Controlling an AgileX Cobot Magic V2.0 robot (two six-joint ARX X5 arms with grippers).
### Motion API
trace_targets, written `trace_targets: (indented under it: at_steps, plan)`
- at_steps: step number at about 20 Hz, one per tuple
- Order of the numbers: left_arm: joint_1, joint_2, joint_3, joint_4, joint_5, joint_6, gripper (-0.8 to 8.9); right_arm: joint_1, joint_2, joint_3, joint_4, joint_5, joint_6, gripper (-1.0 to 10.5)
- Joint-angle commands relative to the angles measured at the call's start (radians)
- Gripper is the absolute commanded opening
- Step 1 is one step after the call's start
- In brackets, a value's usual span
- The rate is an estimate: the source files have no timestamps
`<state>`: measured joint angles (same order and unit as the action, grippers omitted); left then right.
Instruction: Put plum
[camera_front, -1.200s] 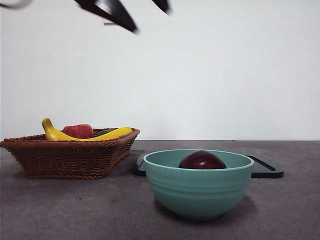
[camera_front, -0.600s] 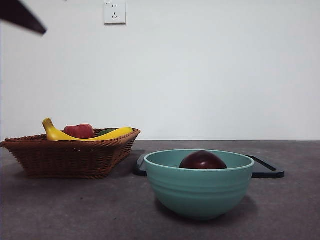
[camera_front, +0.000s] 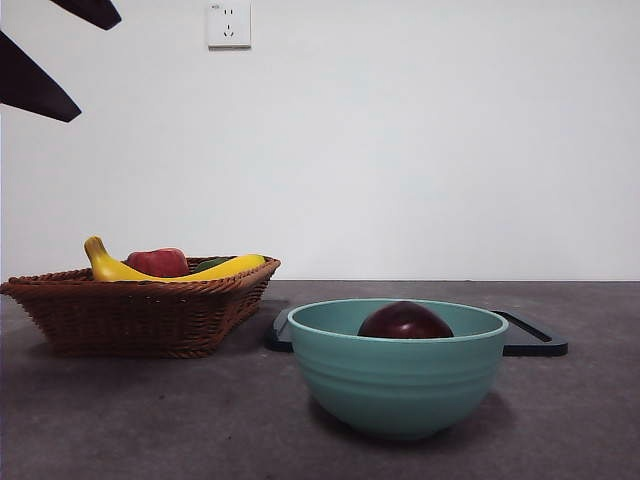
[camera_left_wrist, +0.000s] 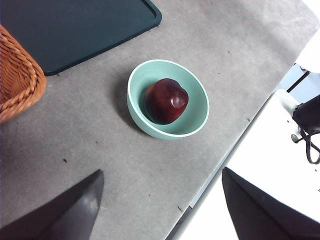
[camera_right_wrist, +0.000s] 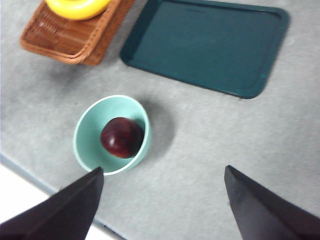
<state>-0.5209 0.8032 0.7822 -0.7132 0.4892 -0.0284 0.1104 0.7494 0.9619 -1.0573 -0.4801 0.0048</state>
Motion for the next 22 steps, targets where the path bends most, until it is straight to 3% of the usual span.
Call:
trace_targets:
  at_steps: [1, 7, 11, 19, 22]
  plan:
    - [-0.004, 0.003, 0.008, 0.008, 0.006, -0.006, 3.74, 0.037, 0.036, 0.018, 0.009, -0.026, 0.034, 3.9]
    - [-0.004, 0.003, 0.008, 0.008, 0.006, -0.010, 3.74, 0.200, 0.165, -0.084, 0.192, -0.005, 0.135, 3.7]
    - [-0.004, 0.003, 0.008, 0.009, 0.006, -0.010, 3.74, 0.297, 0.254, -0.195, 0.375, 0.071, 0.199, 3.5]
    - [-0.004, 0.003, 0.008, 0.010, 0.006, -0.010, 3.74, 0.420, 0.439, -0.255, 0.587, 0.220, 0.261, 3.0]
    - [-0.004, 0.003, 0.008, 0.010, 0.006, -0.009, 3.74, 0.447, 0.510, -0.255, 0.654, 0.230, 0.288, 2.7]
